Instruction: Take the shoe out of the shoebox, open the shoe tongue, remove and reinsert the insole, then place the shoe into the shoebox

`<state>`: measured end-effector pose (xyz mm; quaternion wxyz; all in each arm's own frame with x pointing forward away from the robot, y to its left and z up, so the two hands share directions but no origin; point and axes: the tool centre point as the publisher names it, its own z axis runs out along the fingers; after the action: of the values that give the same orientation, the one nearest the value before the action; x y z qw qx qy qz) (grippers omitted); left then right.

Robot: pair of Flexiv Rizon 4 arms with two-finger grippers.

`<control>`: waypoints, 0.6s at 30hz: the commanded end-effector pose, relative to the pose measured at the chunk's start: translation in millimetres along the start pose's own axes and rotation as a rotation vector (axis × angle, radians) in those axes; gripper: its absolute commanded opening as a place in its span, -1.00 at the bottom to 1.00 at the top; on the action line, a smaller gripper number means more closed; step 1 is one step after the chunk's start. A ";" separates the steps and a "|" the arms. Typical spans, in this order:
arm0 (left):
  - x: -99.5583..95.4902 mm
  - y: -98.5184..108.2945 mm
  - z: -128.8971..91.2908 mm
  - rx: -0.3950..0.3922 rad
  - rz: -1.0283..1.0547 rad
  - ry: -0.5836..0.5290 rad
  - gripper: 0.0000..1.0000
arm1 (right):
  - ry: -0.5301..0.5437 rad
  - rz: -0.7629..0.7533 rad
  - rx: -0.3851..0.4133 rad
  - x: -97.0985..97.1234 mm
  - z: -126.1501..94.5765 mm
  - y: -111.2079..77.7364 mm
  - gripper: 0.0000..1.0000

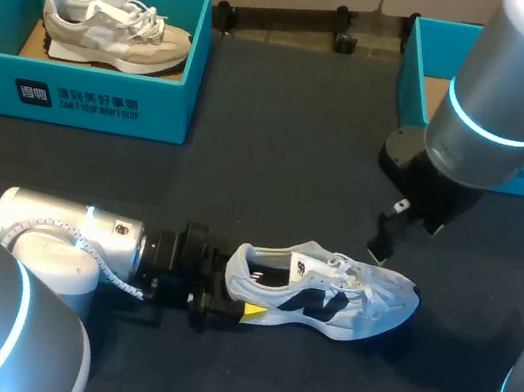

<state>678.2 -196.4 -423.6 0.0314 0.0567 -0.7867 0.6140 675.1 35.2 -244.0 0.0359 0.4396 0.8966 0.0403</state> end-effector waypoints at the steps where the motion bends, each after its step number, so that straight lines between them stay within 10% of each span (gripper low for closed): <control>1: -0.8 6.9 -3.6 -0.004 -0.001 0.002 -1.00 | -0.129 0.233 0.083 14.0 2.4 21.1 1.00; 18: -0.8 6.9 -3.6 -0.004 -0.001 0.002 -1.00 | -0.240 0.546 0.084 69.3 30.0 45.3 1.00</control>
<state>678.1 -196.4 -423.5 0.0314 0.0566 -0.7866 0.6140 672.0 98.0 -262.8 0.0639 0.6619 0.7469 0.0082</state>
